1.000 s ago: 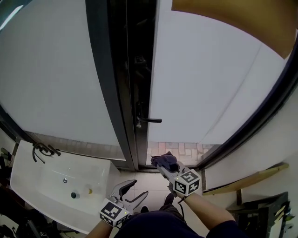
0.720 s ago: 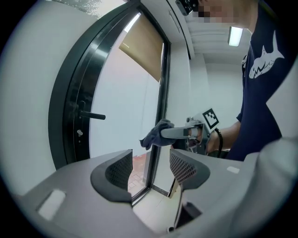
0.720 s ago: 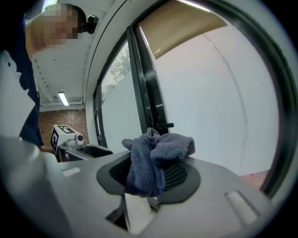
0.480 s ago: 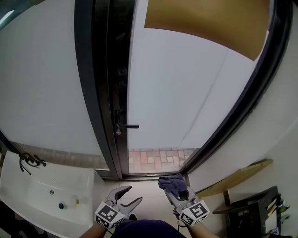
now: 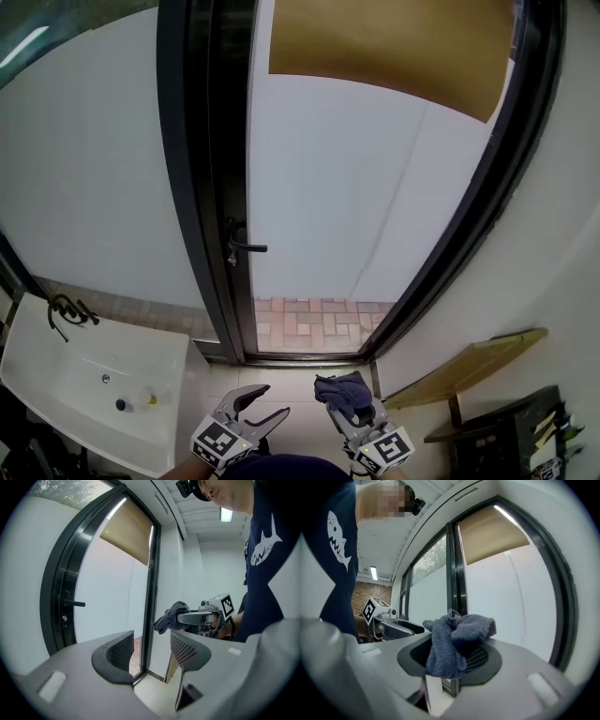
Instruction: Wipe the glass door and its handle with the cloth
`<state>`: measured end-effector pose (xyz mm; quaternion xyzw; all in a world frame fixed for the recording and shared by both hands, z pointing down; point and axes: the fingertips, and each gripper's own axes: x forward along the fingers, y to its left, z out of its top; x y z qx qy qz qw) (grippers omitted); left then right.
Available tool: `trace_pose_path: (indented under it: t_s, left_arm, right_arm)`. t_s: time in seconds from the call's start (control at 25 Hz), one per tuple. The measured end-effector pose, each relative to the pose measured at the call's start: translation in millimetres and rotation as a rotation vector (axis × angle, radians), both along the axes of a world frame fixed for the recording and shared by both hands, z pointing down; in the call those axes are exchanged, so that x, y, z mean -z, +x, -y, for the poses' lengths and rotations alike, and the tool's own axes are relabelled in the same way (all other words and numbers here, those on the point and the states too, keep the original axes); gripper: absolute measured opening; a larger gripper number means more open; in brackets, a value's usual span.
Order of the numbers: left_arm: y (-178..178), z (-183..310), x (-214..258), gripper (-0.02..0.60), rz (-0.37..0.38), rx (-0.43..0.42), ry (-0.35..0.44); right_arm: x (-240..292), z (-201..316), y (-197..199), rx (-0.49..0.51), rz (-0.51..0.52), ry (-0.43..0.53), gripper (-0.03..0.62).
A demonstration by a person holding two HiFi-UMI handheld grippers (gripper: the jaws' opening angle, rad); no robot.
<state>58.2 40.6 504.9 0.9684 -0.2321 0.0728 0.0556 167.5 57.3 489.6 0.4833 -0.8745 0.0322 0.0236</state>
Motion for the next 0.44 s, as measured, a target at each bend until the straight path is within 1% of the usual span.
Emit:
trace_pose_path:
  t_s: [0.2, 0.44]
  left_arm:
    - [8.9, -37.9, 5.8, 0.242, 0.013, 0.011, 0.009]
    - [1.0, -79.2, 9.8, 0.242, 0.028, 0.025, 0.016]
  right_arm:
    - [-2.2, -44.7, 5.3, 0.03, 0.022, -0.01, 0.146]
    - [-1.2, -86.5, 1.1, 0.038, 0.063, -0.022, 0.147]
